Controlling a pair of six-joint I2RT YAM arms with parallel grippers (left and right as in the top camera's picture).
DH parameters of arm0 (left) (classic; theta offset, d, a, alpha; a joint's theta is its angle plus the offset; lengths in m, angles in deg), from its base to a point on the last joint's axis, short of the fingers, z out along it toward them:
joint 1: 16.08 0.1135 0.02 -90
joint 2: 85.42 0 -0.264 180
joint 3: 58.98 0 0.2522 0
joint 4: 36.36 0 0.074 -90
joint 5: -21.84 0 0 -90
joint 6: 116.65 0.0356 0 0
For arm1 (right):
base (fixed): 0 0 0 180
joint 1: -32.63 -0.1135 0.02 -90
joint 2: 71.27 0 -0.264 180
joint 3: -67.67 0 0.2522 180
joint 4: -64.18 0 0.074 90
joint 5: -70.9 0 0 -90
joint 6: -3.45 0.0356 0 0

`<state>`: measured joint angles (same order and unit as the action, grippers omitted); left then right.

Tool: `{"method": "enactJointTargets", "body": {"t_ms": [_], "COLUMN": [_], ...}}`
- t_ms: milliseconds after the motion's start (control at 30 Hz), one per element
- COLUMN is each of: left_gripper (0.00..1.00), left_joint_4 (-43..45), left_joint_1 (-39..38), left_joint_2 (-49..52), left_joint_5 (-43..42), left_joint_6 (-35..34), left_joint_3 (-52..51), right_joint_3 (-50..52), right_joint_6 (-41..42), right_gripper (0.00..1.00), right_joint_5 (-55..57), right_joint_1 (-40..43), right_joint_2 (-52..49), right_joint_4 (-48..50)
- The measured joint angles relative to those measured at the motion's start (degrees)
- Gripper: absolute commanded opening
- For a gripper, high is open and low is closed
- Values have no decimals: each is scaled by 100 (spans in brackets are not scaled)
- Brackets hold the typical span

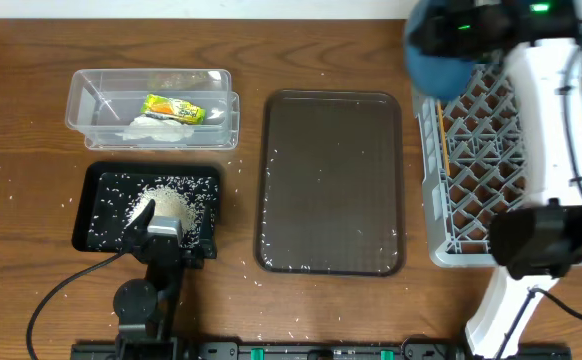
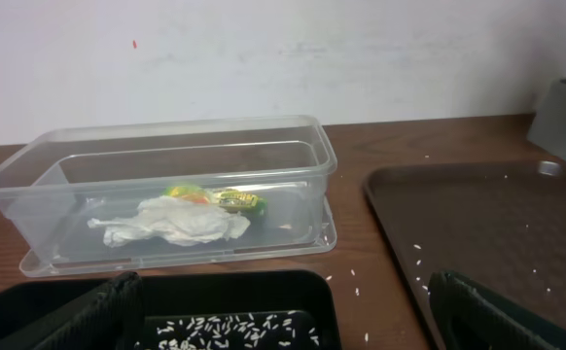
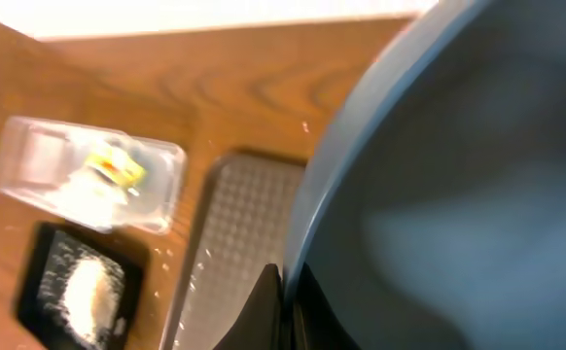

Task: Sort waste into correct bins and load items into the dishwasher rack
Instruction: 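Lift the blue plate with the right gripper over the dish rack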

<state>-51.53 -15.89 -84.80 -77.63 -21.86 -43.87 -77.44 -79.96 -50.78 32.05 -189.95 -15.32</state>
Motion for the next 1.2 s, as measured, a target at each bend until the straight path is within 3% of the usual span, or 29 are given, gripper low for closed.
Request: {"method": "enactJointTargets", "body": {"t_ms": [200, 467, 733, 1200], "left_gripper": [95, 95, 95, 95], "left_joint_4": [0, 0, 0, 0], "left_joint_1": [0, 0, 0, 0], "left_joint_2": [0, 0, 0, 0], "left_joint_5": [0, 0, 0, 0], "left_joint_6": [0, 0, 0, 0], "left_joint_3": [0, 0, 0, 0], "right_joint_3": [17, 24, 28, 2], "right_joint_6": [-376, -426, -127, -76], "right_gripper": [1, 1, 1, 1], "right_joint_5": [-2041, -3821, -4120, -3541], "right_joint_1": [953, 1126, 1117, 1185], "right_joint_2": [-177, -879, -1298, -1261], "right_joint_4": [802, 1200, 1163, 391]}}
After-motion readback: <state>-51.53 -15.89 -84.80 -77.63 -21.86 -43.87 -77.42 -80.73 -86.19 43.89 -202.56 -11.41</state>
